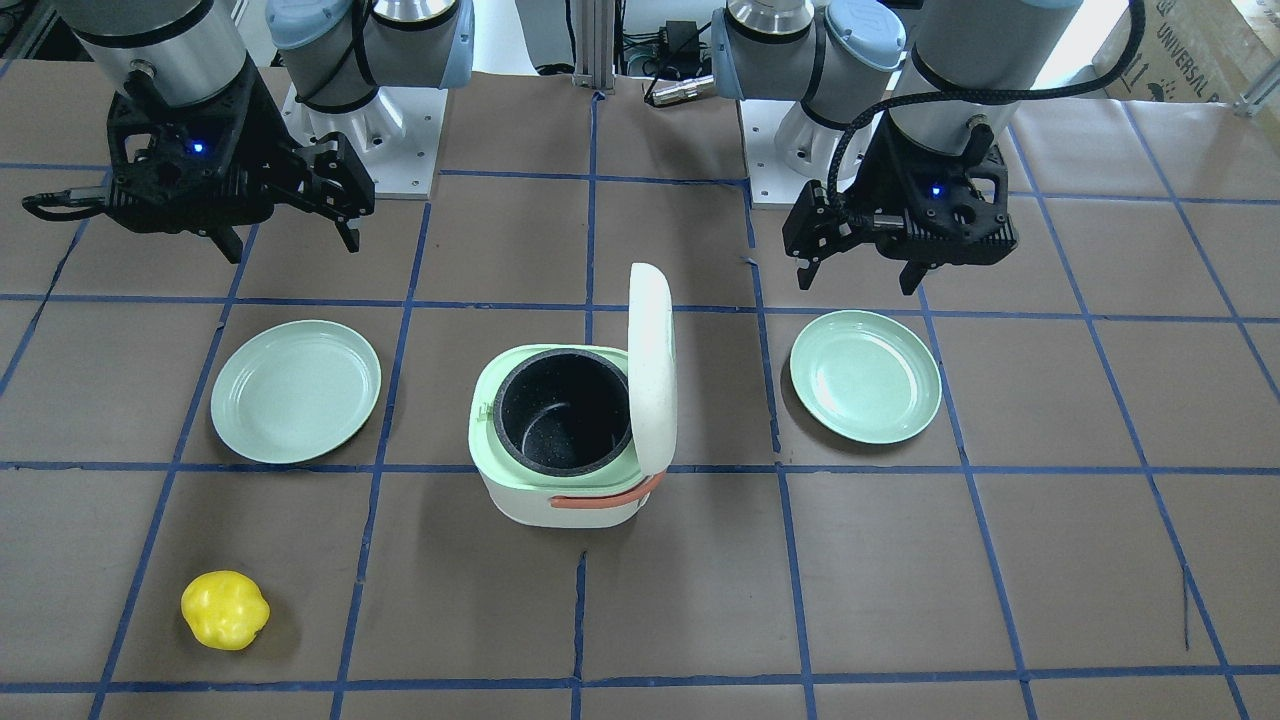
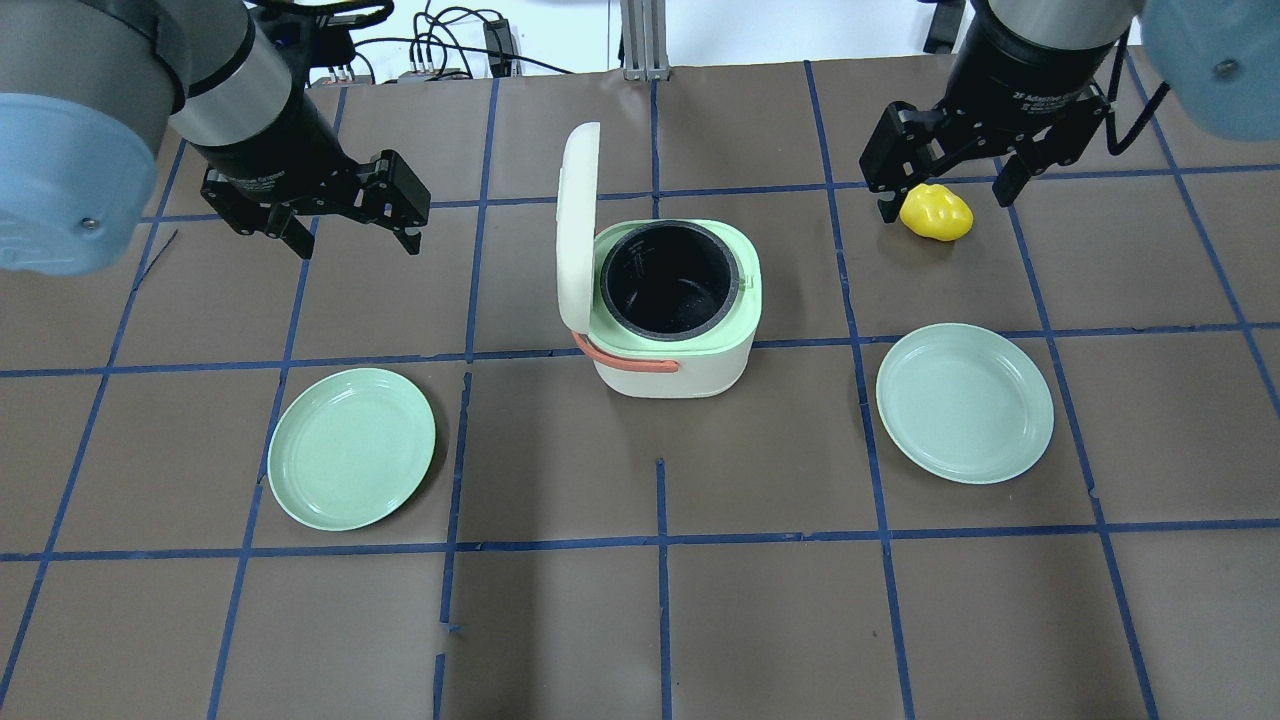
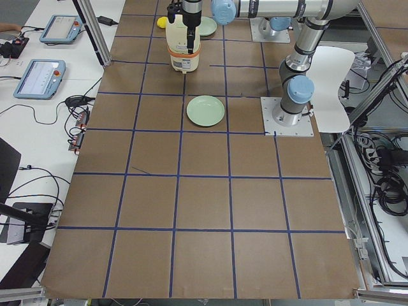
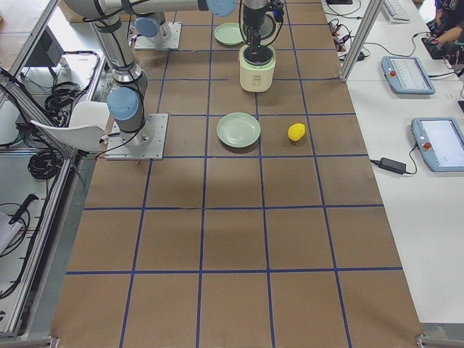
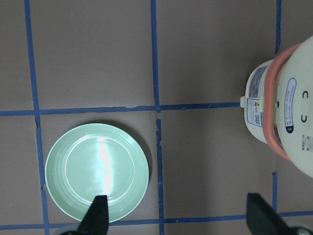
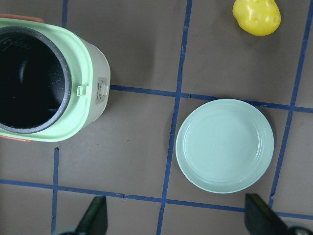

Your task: Press rice cooker button

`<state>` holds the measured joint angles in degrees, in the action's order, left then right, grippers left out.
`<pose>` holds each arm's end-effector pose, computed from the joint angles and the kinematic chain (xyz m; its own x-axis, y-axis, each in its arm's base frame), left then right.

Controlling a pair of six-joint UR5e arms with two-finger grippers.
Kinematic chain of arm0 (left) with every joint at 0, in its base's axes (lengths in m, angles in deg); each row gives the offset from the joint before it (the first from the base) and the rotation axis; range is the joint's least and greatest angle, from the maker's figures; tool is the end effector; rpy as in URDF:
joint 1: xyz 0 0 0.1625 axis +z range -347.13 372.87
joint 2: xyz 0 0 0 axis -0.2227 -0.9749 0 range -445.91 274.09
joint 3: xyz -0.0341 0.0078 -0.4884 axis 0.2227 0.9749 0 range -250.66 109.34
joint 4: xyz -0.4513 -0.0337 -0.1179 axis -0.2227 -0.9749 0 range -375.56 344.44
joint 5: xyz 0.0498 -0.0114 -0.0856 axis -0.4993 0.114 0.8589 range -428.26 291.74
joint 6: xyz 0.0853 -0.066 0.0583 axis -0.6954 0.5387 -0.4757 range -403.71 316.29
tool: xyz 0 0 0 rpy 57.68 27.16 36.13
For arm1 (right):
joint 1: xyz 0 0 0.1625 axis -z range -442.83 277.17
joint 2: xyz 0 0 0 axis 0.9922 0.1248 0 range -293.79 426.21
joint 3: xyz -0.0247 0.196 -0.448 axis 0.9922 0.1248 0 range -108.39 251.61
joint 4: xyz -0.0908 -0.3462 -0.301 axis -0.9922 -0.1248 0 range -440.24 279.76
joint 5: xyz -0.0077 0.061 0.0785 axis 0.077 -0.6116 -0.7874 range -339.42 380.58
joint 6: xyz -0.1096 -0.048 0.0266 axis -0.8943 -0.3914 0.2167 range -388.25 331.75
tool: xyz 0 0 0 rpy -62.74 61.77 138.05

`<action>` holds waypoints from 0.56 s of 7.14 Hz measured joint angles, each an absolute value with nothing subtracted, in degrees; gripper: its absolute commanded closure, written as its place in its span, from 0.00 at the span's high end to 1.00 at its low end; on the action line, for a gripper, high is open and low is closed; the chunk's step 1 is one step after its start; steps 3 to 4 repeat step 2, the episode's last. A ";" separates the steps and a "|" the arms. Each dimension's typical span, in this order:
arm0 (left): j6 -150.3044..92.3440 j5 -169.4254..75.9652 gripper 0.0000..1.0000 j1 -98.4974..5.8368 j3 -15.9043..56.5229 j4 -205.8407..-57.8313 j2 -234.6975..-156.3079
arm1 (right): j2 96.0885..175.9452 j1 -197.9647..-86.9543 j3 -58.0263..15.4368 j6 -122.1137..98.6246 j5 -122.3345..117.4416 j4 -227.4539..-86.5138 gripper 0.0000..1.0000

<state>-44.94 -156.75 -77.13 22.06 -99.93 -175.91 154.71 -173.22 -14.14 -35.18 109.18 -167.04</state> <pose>-0.1366 -0.5536 0.5136 -0.9994 0.0226 0.0254 0.0213 0.9985 -0.0513 0.1402 -0.5583 0.5502 -0.9915 -0.1273 -0.0251 -0.1275 0.9918 0.0046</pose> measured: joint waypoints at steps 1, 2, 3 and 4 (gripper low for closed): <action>-44.94 -156.73 1.00 -77.13 22.06 -99.93 -175.91 | 154.67 -173.24 -14.25 -35.19 109.15 -167.11 1.00; -44.94 -156.75 1.00 -77.13 22.06 -99.93 -175.91 | 154.64 -173.26 -14.36 -35.19 109.13 -167.22 1.00; -44.94 -156.75 1.00 -77.13 22.06 -99.93 -175.91 | 154.64 -173.26 -14.36 -35.19 109.13 -167.22 1.00; -44.94 -156.75 1.00 -77.13 22.06 -99.93 -175.91 | 154.64 -173.26 -14.36 -35.19 109.13 -167.22 1.00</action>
